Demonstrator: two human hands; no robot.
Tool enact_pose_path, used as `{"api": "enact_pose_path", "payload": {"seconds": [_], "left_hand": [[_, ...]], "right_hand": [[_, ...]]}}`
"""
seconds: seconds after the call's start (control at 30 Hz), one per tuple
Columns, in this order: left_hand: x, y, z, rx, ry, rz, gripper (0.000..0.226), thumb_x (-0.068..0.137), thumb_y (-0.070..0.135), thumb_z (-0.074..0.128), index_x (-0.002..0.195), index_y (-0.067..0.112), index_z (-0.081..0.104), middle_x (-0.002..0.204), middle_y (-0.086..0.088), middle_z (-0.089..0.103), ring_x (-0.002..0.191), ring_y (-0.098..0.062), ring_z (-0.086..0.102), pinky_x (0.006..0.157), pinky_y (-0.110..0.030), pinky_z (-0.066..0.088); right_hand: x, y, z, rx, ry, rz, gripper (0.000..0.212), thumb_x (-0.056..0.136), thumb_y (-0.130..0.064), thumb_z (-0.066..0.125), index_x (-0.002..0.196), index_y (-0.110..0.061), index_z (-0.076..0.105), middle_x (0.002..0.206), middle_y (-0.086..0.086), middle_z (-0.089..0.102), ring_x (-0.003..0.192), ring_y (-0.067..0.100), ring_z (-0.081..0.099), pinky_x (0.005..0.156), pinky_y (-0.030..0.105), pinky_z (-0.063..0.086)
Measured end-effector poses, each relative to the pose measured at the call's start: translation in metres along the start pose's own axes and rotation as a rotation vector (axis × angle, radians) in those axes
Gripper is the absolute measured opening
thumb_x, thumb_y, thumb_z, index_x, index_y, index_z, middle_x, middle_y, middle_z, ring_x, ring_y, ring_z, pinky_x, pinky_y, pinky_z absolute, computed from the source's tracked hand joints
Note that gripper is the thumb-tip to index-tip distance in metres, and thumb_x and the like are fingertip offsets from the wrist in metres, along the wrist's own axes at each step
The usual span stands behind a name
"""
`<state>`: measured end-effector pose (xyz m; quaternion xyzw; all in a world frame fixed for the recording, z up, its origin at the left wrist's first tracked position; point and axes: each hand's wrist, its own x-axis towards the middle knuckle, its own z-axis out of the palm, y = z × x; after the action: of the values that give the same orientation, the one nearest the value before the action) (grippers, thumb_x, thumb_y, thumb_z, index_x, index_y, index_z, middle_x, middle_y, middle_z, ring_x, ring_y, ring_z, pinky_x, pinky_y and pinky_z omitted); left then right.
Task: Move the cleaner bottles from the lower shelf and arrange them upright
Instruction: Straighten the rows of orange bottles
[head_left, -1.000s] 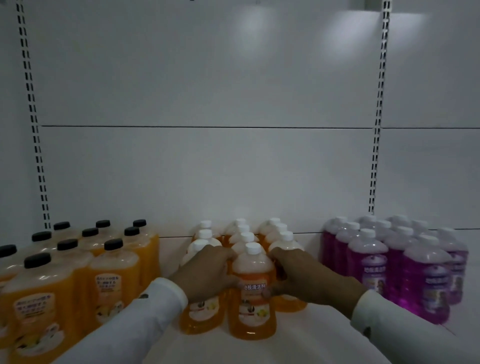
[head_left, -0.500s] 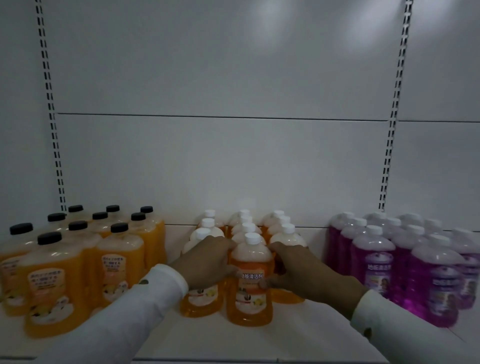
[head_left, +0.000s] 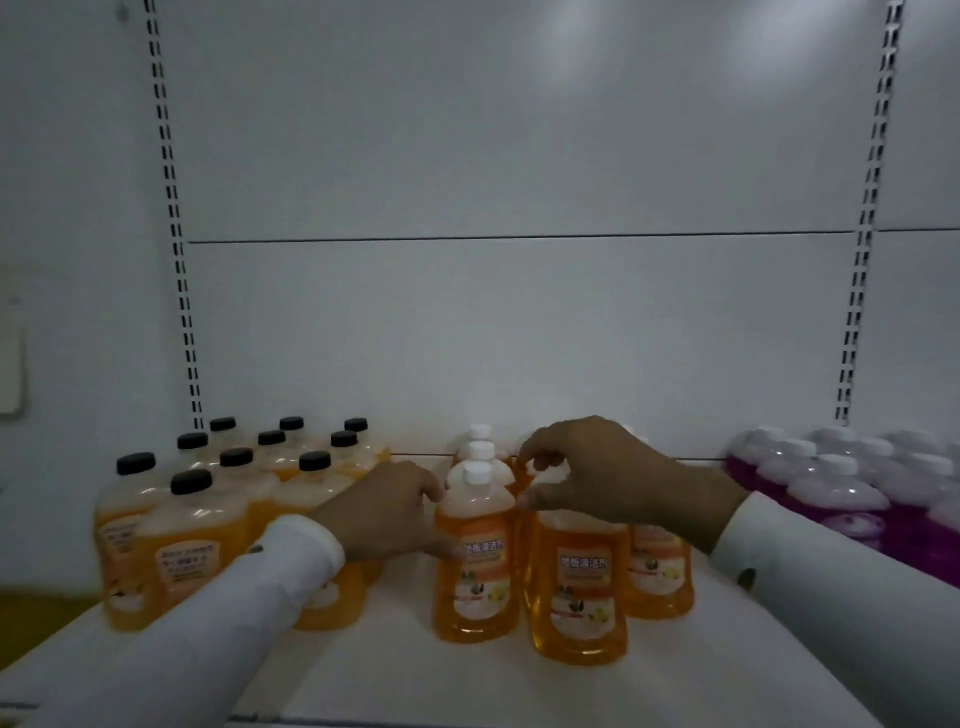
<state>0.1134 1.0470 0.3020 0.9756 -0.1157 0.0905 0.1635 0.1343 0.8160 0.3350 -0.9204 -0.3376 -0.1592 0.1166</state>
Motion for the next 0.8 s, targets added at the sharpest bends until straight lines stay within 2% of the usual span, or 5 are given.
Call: {"api": "enact_pose_path", "payload": {"seconds": [0.13,0.33,0.43,0.63,0.8], "left_hand": [[0.015,-0.017,0.01,-0.061,0.038,0.136,0.029,0.074,0.042,0.078,0.089,0.024,0.06,0.071,0.014,0.048,0.063,-0.002,0.046,0.056,-0.015,0.033],[0.033,-0.03,0.014,-0.102,0.026,0.228,0.03,0.079,0.037,0.074,0.096,0.014,0.065,0.073,0.008,0.056,0.066,-0.006,0.052,0.063,-0.02,0.043],[0.042,-0.032,0.019,-0.106,0.058,0.229,0.028,0.08,0.037,0.072,0.095,0.014,0.063,0.074,0.009,0.054,0.067,-0.006,0.051,0.065,-0.021,0.044],[0.048,-0.032,0.019,-0.074,0.01,0.232,0.031,0.081,0.038,0.071,0.103,0.017,0.063,0.092,0.002,0.064,0.083,-0.013,0.059,0.076,-0.028,0.05],[0.05,-0.032,0.016,-0.066,-0.014,0.22,0.028,0.08,0.036,0.073,0.097,0.016,0.064,0.078,0.009,0.055,0.069,-0.004,0.05,0.063,-0.017,0.042]], "right_hand": [[0.024,-0.01,0.011,-0.142,-0.118,0.064,0.053,0.078,-0.054,0.07,0.122,-0.026,0.062,0.114,-0.007,0.065,0.102,0.014,0.059,0.09,0.035,0.051],[0.048,-0.018,0.025,-0.378,-0.233,0.112,0.042,0.08,-0.049,0.069,0.104,-0.014,0.066,0.099,0.003,0.066,0.089,0.022,0.061,0.079,0.035,0.053],[0.06,-0.016,0.029,-0.379,-0.251,0.13,0.037,0.082,-0.041,0.071,0.105,-0.013,0.065,0.101,0.007,0.066,0.09,0.024,0.062,0.077,0.034,0.051],[0.071,-0.009,0.027,-0.335,-0.34,0.131,0.052,0.074,-0.051,0.076,0.103,-0.009,0.066,0.101,0.007,0.066,0.092,0.025,0.063,0.08,0.035,0.053],[0.073,-0.004,0.025,-0.295,-0.355,0.104,0.055,0.07,-0.054,0.077,0.103,-0.01,0.068,0.101,0.006,0.067,0.09,0.023,0.063,0.083,0.037,0.055]]}}
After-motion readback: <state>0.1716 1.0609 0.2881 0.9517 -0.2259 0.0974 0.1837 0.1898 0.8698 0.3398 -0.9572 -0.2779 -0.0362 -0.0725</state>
